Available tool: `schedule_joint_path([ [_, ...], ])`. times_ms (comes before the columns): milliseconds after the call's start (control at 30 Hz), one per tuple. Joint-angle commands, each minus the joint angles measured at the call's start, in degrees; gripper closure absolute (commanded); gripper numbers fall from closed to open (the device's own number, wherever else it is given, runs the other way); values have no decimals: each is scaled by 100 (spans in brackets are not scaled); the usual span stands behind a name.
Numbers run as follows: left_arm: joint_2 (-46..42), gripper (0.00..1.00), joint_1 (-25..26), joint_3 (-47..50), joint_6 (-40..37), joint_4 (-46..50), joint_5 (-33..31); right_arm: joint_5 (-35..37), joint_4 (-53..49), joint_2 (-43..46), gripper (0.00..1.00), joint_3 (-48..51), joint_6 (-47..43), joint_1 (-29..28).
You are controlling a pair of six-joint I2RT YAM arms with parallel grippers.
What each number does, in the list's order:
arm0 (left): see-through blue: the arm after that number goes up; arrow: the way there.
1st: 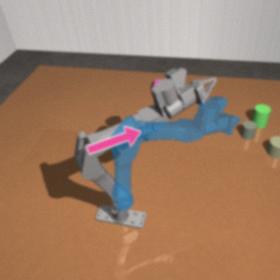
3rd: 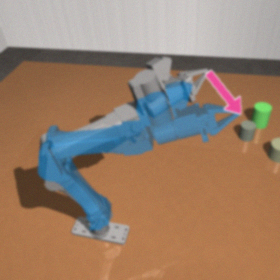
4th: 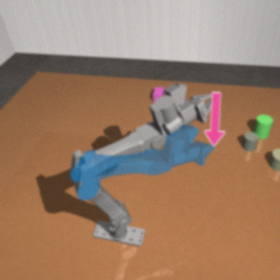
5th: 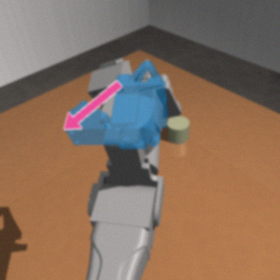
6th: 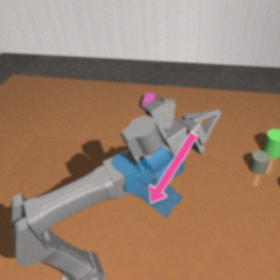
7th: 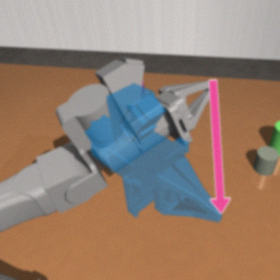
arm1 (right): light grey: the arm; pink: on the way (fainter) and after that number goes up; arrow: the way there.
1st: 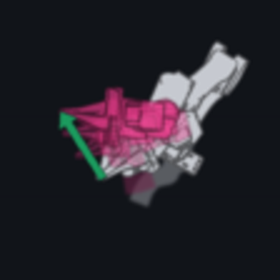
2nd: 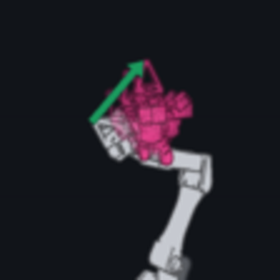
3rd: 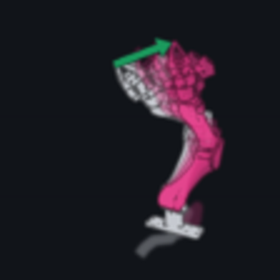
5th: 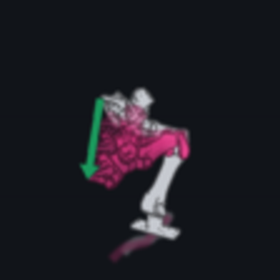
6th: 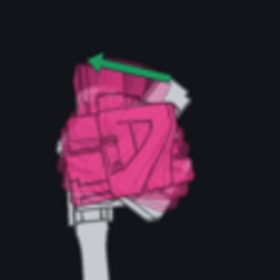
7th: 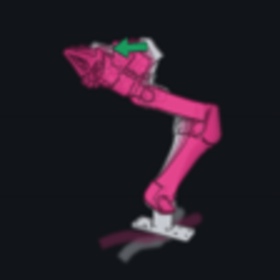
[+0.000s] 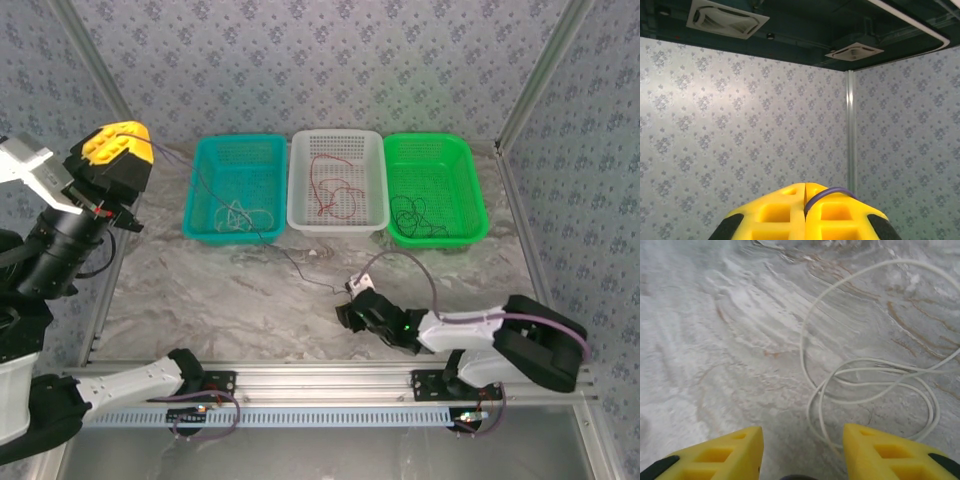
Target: Untangle the cables
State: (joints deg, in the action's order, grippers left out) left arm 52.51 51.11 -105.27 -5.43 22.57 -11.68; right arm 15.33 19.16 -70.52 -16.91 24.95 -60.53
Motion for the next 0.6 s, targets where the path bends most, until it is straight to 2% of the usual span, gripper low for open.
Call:
schedule_joint_path([
  [0, 20, 95, 30, 237, -189, -89, -332, -172, -296, 509, 51, -120, -532, 12],
  [67, 19, 95, 30, 296, -244, -181, -438, -194, -866, 703, 50, -219, -616, 38],
  [100, 36, 95, 31, 278, -249, -184, -471, -211, -1070, 844, 45, -223, -615, 44],
  [133, 51, 95, 30, 271, -256, -173, -470, -250, -1142, 973, 32, -197, -627, 34],
  [167, 73, 95, 30, 264, -261, -137, -479, -319, -1138, 1173, 11, -116, -647, 31],
  [200, 92, 95, 30, 268, -263, -101, -511, -354, -1117, 1397, 0, -43, -666, 18],
  [400, 72, 96, 17, 682, -265, -132, -813, 366, -1925, 2951, 0, 89, -614, 34],
  [567, -22, 95, 4, 1008, -85, -292, -708, 351, -2877, 4015, 0, -87, -656, 138],
])
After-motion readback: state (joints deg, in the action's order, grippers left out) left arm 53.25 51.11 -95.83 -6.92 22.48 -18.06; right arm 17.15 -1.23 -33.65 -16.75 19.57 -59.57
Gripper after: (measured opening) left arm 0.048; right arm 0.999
